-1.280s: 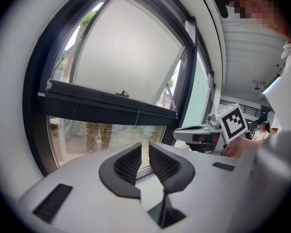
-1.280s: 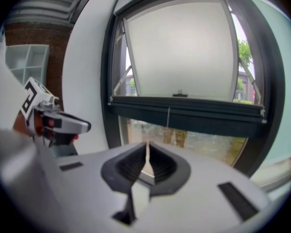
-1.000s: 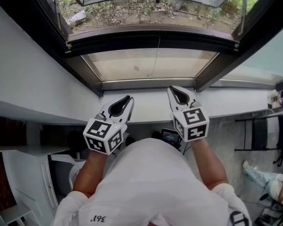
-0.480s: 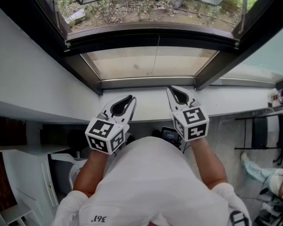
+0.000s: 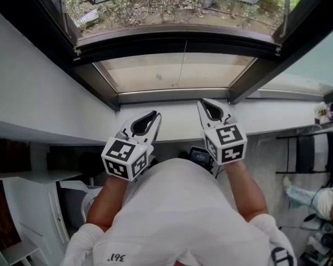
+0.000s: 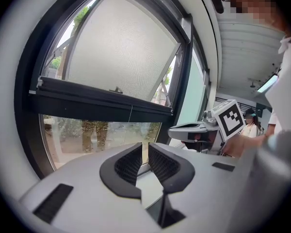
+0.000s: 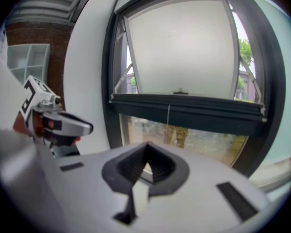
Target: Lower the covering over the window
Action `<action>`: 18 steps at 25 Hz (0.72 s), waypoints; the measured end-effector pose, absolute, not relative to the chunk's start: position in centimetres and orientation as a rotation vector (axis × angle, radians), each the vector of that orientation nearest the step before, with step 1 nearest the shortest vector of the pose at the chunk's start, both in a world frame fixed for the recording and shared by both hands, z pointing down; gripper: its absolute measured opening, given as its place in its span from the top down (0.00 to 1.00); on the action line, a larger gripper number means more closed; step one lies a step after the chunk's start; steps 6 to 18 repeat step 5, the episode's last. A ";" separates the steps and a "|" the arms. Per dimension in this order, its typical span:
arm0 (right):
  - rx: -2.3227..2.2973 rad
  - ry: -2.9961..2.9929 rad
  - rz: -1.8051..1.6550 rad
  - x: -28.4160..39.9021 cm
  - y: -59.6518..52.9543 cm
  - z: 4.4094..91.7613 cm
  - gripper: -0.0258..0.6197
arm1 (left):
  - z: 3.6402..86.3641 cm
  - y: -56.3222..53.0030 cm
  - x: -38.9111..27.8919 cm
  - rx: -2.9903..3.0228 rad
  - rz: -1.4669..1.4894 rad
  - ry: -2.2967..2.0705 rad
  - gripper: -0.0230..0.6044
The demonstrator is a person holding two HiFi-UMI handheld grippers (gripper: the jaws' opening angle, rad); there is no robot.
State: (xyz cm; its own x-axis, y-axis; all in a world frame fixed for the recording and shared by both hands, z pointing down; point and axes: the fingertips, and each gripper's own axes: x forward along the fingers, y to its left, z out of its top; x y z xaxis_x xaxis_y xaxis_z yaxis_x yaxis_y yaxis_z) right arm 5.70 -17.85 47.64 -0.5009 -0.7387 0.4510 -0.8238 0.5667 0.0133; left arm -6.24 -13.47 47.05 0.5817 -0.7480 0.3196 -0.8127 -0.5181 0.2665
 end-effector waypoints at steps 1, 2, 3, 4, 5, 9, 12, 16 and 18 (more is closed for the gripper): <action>1.265 -2.393 0.285 5.7 -17.9 47.6 0.93 | 47.1 -13.5 -6.2 2.431 0.233 -1.259 0.88; 1.266 -2.392 0.284 5.8 -17.9 47.6 0.93 | 47.1 -13.5 -6.2 2.432 0.235 -1.259 0.88; 1.267 -2.392 0.283 5.8 -18.0 47.5 0.93 | 47.0 -13.6 -6.2 2.433 0.236 -1.258 0.88; 1.268 -2.393 0.282 5.8 -18.1 47.5 0.93 | 47.0 -13.7 -6.2 2.434 0.237 -1.258 0.88; 1.269 -2.393 0.280 5.9 -18.3 47.4 0.93 | 46.9 -13.8 -6.2 2.435 0.236 -1.258 0.88; 1.269 -2.393 0.280 5.9 -18.3 47.4 0.93 | 46.9 -13.8 -6.2 2.435 0.236 -1.258 0.88; 1.269 -2.393 0.280 5.9 -18.3 47.4 0.93 | 46.9 -13.8 -6.2 2.435 0.236 -1.258 0.88; 1.269 -2.393 0.280 5.9 -18.3 47.4 0.93 | 46.9 -13.8 -6.2 2.435 0.236 -1.258 0.88; 1.269 -2.393 0.280 5.9 -18.3 47.4 0.93 | 46.9 -13.8 -6.2 2.435 0.236 -1.258 0.88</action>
